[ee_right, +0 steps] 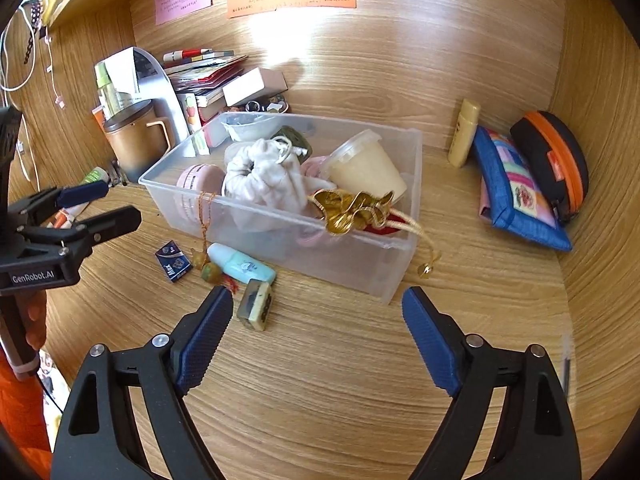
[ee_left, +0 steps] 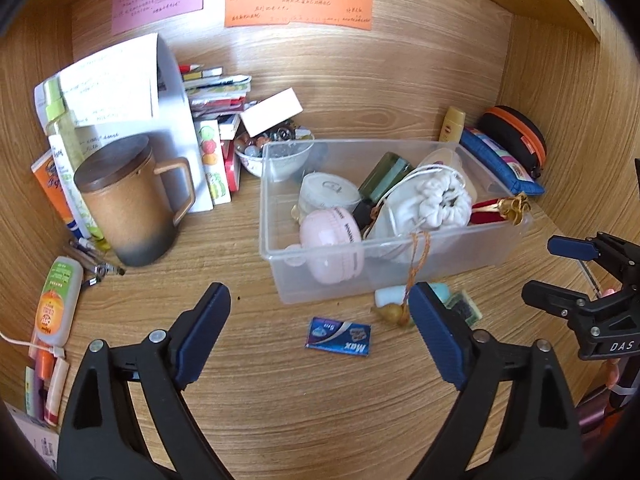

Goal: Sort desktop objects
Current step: 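Withdraw both open grippers up and away from the clear box, then move the left gripper toward the blue Max card while the right approaches the small square trinket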

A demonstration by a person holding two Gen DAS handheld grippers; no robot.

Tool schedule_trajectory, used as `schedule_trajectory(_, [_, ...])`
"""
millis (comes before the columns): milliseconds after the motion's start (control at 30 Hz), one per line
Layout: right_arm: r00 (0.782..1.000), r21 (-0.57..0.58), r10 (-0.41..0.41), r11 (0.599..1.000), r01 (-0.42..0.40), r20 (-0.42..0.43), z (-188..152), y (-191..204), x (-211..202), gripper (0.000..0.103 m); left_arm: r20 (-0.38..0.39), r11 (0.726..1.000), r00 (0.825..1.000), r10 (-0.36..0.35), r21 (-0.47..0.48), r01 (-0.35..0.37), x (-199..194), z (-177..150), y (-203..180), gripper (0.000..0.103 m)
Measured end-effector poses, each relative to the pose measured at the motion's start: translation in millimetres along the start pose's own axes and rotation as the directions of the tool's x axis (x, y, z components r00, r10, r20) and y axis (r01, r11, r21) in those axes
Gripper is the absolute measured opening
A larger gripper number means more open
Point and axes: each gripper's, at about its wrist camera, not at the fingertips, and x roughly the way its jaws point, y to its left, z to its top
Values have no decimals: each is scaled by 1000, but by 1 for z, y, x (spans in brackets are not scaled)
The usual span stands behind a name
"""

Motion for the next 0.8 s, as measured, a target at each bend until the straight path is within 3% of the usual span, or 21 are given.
schedule_trajectory(267, [999,-9,25,1000,-25,-26,-14,13,17,85,-79,999,997,-19,-28,17,19,-17,12,91])
schedule_trajectory(600, [999,-68,25,997,-27,-20,-21,28,34,85,-163,999,987,-17,38,23,41,-31,2,91])
schedule_trajectory(800, [999,-85,33,996,-33,-11,-21,32,43,81,-195,999,981,-23,20,27,51,-34,6,91])
